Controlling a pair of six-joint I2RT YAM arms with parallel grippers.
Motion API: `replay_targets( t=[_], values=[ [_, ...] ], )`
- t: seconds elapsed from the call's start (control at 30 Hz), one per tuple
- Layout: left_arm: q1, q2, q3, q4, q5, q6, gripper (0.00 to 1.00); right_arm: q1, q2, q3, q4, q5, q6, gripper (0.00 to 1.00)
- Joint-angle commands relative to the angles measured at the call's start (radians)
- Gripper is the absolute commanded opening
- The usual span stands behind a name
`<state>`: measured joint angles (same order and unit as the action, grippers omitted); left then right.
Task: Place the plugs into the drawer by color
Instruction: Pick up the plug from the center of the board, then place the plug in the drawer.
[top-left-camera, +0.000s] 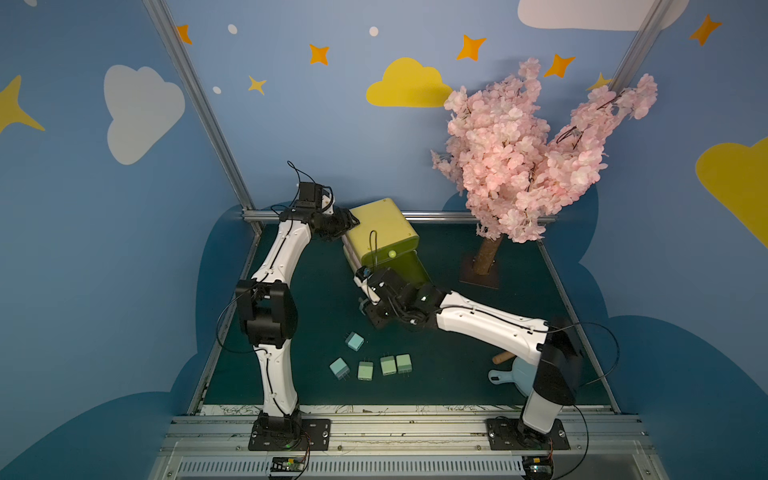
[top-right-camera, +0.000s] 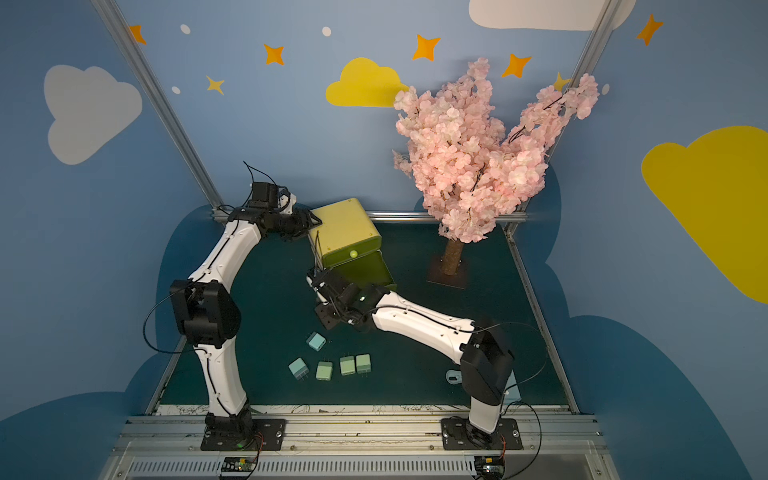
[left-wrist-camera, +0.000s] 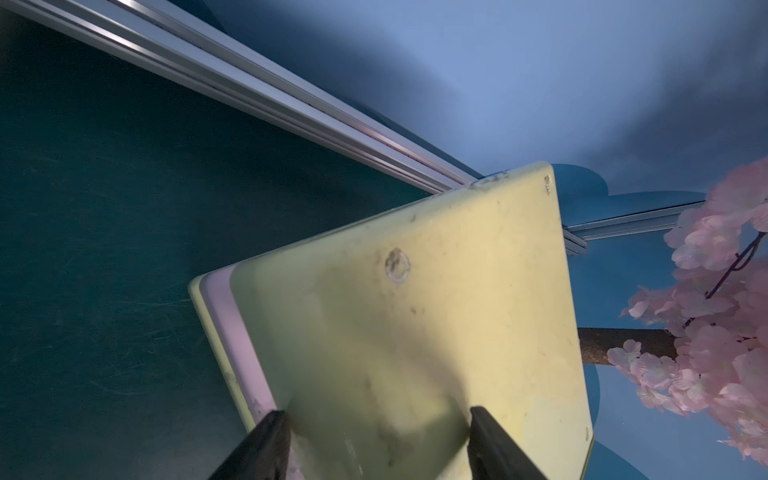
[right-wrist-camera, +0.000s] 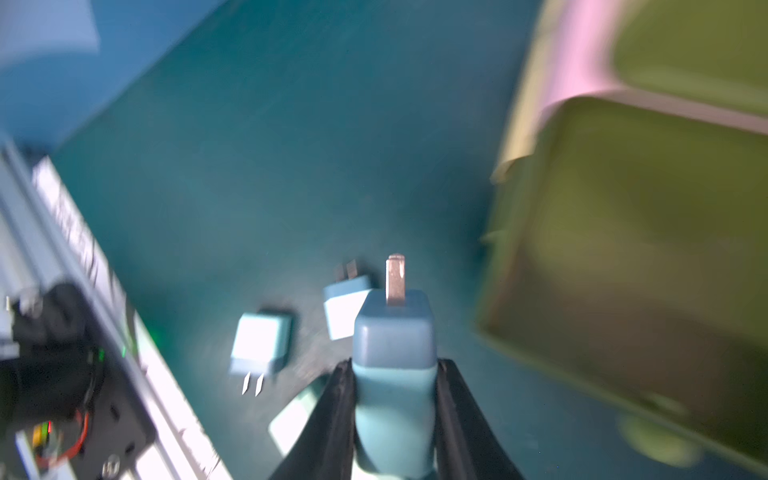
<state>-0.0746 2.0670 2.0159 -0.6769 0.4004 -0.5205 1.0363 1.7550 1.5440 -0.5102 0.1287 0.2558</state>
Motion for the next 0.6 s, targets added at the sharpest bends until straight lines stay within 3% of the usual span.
replay_targets(
  t=[0.0, 0.2, 0.57],
  values=[
    [0.004, 0.019, -0.014, -0.073, -0.017, 0.014, 0.69, -0.063, -0.023, 0.006, -0.021, 0.03, 0.053, 0.2],
    [0.006, 0.021, -0.014, -0.073, -0.014, 0.013, 0.69, -0.124, 0.005, -0.023, 0.122, 0.05, 0.072, 0.22],
    [0.006, 0.025, -0.016, -0.07, -0.014, 0.009, 0.69, -0.143, 0.164, 0.054, 0.128, 0.044, 0.125, 0.28]
  ],
)
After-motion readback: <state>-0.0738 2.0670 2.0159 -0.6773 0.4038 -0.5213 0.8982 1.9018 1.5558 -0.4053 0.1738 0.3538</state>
